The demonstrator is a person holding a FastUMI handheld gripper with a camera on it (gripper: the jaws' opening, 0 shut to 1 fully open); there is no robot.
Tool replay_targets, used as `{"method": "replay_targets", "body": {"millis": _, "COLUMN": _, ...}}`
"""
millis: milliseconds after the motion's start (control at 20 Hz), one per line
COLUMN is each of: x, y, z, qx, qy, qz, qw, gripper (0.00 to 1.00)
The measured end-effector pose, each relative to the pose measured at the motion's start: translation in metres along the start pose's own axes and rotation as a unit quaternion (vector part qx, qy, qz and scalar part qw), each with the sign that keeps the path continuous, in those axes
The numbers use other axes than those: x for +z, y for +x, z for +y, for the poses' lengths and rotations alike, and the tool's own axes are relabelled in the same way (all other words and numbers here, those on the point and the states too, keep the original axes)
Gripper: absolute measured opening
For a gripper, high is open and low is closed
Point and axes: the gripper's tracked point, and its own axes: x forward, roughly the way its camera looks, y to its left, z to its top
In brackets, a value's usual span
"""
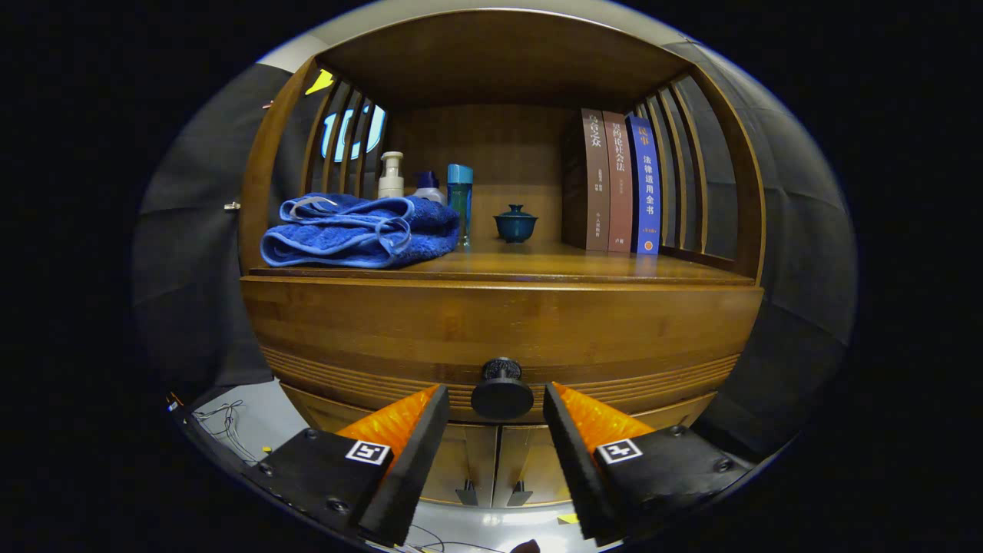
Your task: Pull open the drawer, take out the items inside it, and place them on the countertop above the cabinet.
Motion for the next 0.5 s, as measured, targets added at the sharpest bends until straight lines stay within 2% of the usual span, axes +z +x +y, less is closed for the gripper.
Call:
{"method": "replay_targets", "body": {"millis": 50, "x": -0.0017, "y": 0.0032, "z": -0.0011, "qx": -0.007, "qy": 0.003, "qz": 0.003, "qw": 1.000, "gripper": 0.80}}
{"method": "replay_targets", "body": {"millis": 150, "x": 0.0026, "y": 0.0053, "z": -0.0029, "qx": -0.010, "qy": 0.011, "qz": -0.006, "qw": 1.000, "gripper": 0.57}}
{"method": "replay_targets", "body": {"millis": 250, "x": -0.0027, "y": 0.0109, "z": -0.0069, "qx": -0.011, "qy": 0.020, "qz": 0.000, "qw": 1.000, "gripper": 0.56}}
{"method": "replay_targets", "body": {"millis": 300, "x": 0.0005, "y": 0.0129, "z": -0.0059, "qx": -0.011, "qy": 0.025, "qz": -0.008, "qw": 1.000, "gripper": 0.47}}
{"method": "replay_targets", "body": {"millis": 350, "x": -0.0003, "y": 0.0107, "z": -0.0043, "qx": -0.012, "qy": 0.021, "qz": -0.011, "qw": 1.000, "gripper": 0.47}}
{"method": "replay_targets", "body": {"millis": 500, "x": -0.0007, "y": 0.0128, "z": -0.0046, "qx": -0.008, "qy": -0.016, "qz": -0.010, "qw": 1.000, "gripper": 0.32}}
